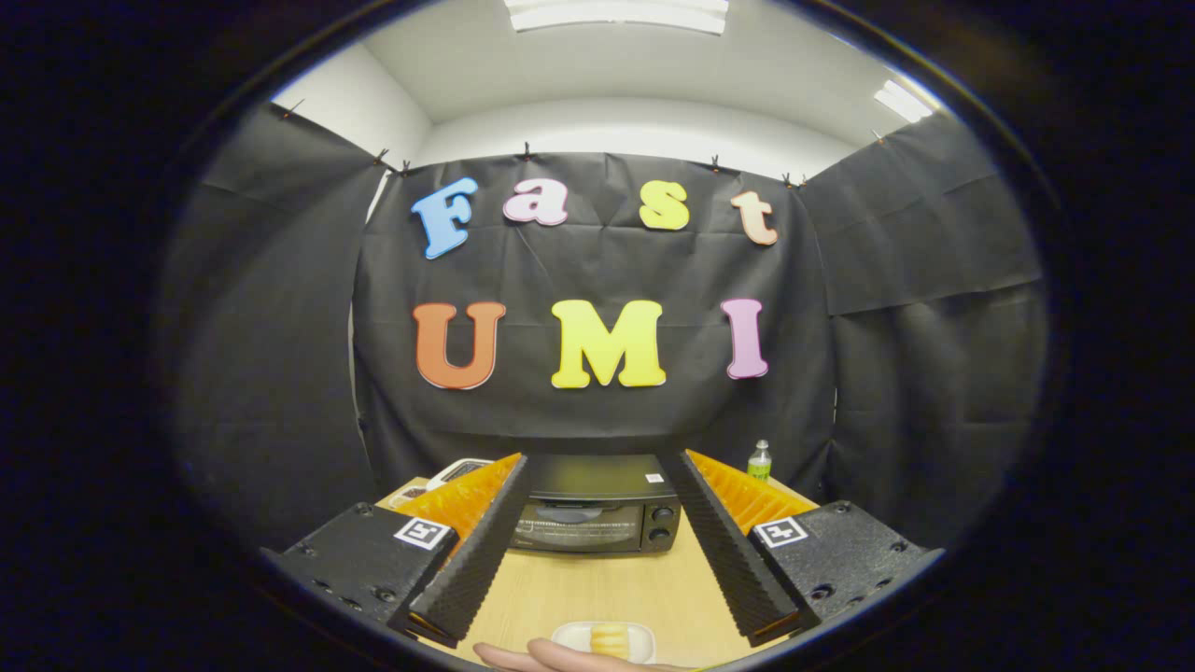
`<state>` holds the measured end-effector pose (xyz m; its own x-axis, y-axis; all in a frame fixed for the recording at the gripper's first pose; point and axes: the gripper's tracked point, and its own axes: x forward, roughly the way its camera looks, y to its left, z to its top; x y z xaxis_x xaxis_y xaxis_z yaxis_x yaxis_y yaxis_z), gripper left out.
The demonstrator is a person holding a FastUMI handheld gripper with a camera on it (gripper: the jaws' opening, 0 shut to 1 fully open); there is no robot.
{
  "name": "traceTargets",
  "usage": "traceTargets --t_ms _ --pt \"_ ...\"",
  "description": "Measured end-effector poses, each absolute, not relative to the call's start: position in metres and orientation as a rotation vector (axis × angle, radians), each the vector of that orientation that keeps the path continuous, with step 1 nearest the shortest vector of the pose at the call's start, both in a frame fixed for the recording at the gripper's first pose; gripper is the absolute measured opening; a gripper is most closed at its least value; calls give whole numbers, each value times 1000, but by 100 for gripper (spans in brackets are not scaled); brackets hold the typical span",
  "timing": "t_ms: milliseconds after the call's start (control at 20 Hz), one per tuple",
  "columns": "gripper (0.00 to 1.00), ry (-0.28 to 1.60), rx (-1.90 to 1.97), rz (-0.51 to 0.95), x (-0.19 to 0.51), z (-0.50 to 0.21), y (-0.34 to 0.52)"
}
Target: Open the toaster oven, put the food inside, and close the toaster oven door.
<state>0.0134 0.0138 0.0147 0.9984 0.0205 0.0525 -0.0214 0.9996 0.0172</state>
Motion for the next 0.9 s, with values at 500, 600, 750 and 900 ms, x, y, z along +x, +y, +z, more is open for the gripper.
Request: traceTargets --t_ms 500,600,750,900 --pt "100 91 29 36 127 -43 27" --pt "100 143 34 54 157 -66 33" --pt "100 189 10 44 200 -100 33" --pt "100 240 24 24 234 -132 25"
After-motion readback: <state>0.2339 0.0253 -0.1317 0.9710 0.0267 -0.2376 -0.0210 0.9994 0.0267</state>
